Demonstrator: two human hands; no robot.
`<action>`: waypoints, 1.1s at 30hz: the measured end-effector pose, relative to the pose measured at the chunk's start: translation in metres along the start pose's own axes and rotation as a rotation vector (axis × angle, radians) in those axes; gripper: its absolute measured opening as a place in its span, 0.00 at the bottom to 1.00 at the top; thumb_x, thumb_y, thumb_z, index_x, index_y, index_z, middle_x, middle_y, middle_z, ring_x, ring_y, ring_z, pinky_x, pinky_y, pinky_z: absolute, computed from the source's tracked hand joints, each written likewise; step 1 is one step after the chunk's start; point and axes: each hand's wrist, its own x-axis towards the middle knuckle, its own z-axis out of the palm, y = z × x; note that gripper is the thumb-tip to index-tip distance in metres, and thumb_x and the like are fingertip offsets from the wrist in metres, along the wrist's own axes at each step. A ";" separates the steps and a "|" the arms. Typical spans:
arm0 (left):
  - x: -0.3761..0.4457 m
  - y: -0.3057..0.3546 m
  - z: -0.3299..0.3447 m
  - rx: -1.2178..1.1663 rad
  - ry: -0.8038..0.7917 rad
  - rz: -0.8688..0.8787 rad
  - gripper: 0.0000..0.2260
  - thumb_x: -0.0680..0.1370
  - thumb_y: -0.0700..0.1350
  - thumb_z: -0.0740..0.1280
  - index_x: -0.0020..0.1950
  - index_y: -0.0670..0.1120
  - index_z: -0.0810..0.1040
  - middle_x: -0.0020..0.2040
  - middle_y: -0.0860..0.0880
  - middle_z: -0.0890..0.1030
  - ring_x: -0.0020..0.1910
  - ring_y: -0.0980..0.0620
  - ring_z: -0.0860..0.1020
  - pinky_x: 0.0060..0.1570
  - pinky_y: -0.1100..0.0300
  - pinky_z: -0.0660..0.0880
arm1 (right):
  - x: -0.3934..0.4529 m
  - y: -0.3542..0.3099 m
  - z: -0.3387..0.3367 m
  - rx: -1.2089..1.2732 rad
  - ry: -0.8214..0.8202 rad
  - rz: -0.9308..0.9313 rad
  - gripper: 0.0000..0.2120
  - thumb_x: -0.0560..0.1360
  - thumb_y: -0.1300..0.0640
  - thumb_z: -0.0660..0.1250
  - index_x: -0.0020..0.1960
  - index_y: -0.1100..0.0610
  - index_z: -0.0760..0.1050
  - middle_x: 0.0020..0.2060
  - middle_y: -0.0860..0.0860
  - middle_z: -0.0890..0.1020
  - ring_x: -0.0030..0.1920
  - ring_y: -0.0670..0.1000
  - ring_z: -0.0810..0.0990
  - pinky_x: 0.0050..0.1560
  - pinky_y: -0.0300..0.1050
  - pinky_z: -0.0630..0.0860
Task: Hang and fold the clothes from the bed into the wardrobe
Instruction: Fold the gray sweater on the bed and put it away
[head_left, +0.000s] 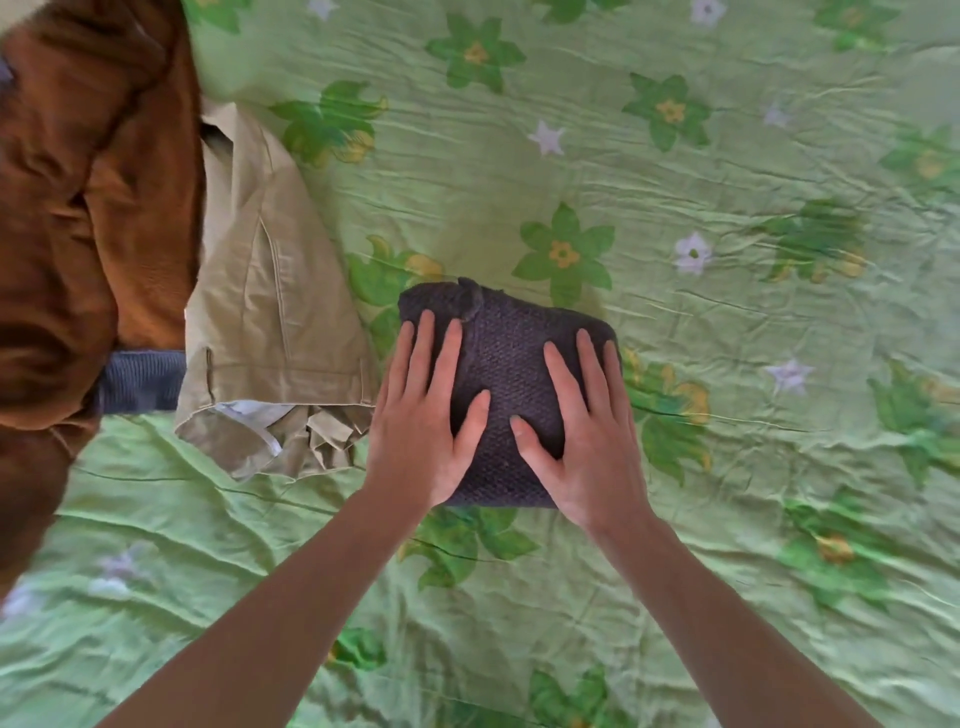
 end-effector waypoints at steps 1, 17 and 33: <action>0.003 0.000 0.001 0.000 -0.019 -0.021 0.33 0.85 0.63 0.52 0.87 0.52 0.48 0.87 0.50 0.45 0.85 0.49 0.43 0.80 0.44 0.62 | 0.002 0.001 0.001 0.002 -0.007 0.011 0.37 0.80 0.35 0.62 0.84 0.47 0.55 0.85 0.50 0.50 0.84 0.55 0.43 0.81 0.61 0.55; 0.028 0.013 -0.041 -0.867 -0.164 -0.869 0.45 0.61 0.72 0.77 0.69 0.46 0.77 0.59 0.49 0.84 0.56 0.46 0.84 0.61 0.47 0.80 | -0.013 -0.006 -0.027 1.109 0.040 0.791 0.46 0.68 0.36 0.79 0.80 0.47 0.64 0.70 0.48 0.78 0.64 0.50 0.82 0.65 0.55 0.79; -0.074 0.159 -0.217 -1.145 -0.368 -0.440 0.31 0.74 0.59 0.74 0.76 0.55 0.72 0.65 0.54 0.84 0.62 0.53 0.84 0.59 0.54 0.81 | -0.113 -0.074 -0.233 1.240 0.021 0.744 0.31 0.67 0.43 0.82 0.66 0.49 0.77 0.58 0.50 0.86 0.55 0.54 0.87 0.59 0.60 0.82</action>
